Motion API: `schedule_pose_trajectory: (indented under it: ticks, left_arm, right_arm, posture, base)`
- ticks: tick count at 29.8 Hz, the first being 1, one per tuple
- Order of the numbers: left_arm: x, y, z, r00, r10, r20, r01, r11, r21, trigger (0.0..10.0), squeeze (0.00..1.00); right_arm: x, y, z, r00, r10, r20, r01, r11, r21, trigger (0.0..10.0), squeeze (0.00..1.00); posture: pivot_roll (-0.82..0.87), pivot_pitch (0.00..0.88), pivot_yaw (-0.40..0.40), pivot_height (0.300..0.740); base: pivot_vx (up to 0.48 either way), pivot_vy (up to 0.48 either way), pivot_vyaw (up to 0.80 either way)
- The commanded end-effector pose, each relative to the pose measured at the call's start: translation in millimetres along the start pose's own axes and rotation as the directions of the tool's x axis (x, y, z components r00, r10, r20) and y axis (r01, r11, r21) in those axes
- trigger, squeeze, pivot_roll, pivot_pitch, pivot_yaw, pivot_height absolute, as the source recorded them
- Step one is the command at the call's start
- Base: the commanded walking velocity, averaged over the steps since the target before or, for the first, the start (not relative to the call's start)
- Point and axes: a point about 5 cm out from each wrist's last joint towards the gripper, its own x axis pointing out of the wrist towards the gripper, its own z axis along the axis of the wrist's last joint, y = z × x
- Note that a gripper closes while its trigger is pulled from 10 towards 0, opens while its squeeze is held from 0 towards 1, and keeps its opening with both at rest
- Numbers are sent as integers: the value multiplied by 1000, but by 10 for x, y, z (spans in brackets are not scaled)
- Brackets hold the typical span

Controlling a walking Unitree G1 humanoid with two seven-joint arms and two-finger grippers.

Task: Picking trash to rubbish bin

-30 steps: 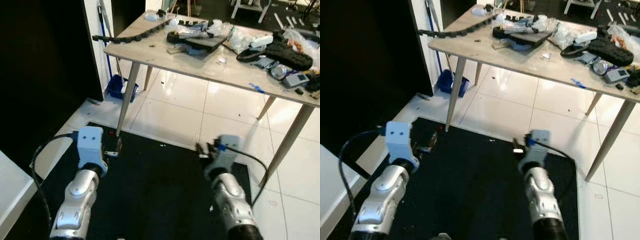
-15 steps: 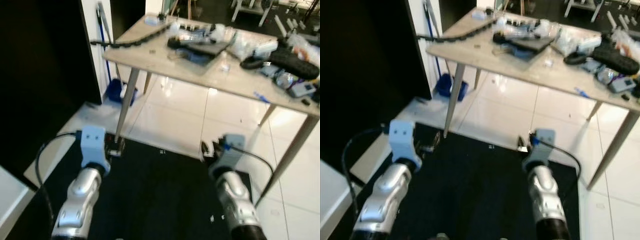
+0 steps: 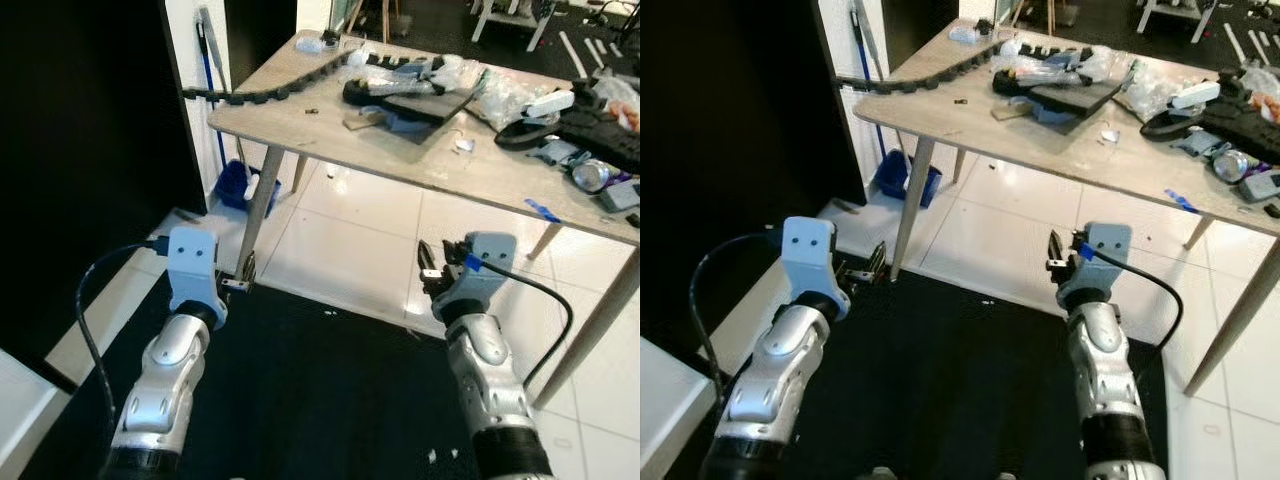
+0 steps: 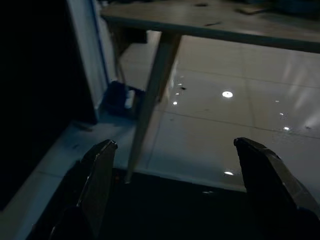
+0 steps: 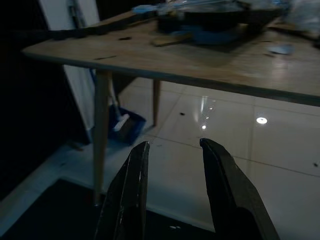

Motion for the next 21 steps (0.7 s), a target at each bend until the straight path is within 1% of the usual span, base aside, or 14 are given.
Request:
schedule_pose_trajectory:
  ticks: [1, 5, 6, 10, 11, 13, 15, 21]
  left_arm:
    - [5, -32, 25, 1000, -9, 4, 9, 1000, -1, 10000, 0]
    - [7, -35, 57, 1000, -11, 15, 11, 1000, -1, 10000, 0]
    - [12, -35, 86, 1000, -12, 24, 12, 1000, -2, 10000, 0]
    - [22, -35, 120, 999, -13, 34, 13, 1000, -3, 10000, 0]
    - [35, -45, 146, 999, -14, 43, 14, 1000, -6, 10000, 0]
    - [43, -59, 160, 999, -17, 47, 18, 1000, -8, 10000, 0]
    - [41, -73, 155, 999, -24, 47, 24, 1000, -8, 10000, 0]
    - [33, -85, 138, 999, -24, 43, 25, 1000, -11, 10000, 0]
  right_arm:
    - [-18, -53, 17, 1000, -21, 6, 21, 1000, -12, 10000, 0]
    - [0, -40, 79, 999, -20, 29, 21, 1000, -16, 10000, 0]
    - [13, -38, 129, 998, -19, 53, 20, 1000, -16, 10000, 0]
    - [25, -40, 183, 996, -19, 83, 20, 1000, -17, 10000, 0]
    - [34, -52, 233, 993, -21, 112, 23, 1000, -21, 10000, 0]
    - [38, -71, 271, 991, -28, 135, 32, 999, -29, 10000, 0]
    - [34, -90, 274, 990, -35, 136, 42, 998, -44, 10000, 0]
    - [19, -164, 259, 990, -65, 126, 72, 996, -53, 10000, 0]
  posture:
    - [26, 150, -18, 740]
    - [26, 149, -18, 740]
    - [26, 149, -18, 740]
    - [26, 149, -18, 740]
    - [25, 148, -22, 740]
    - [22, 147, -24, 740]
    - [22, 147, -24, 740]
    - [18, 148, -26, 740]
  base:
    - [315, 0, 0]
    - [317, 0, 0]
    - [315, 0, 0]
    - [318, 0, 0]
    - [319, 0, 0]
    - [317, 0, 0]
    - [319, 0, 0]
    - [317, 0, 0]
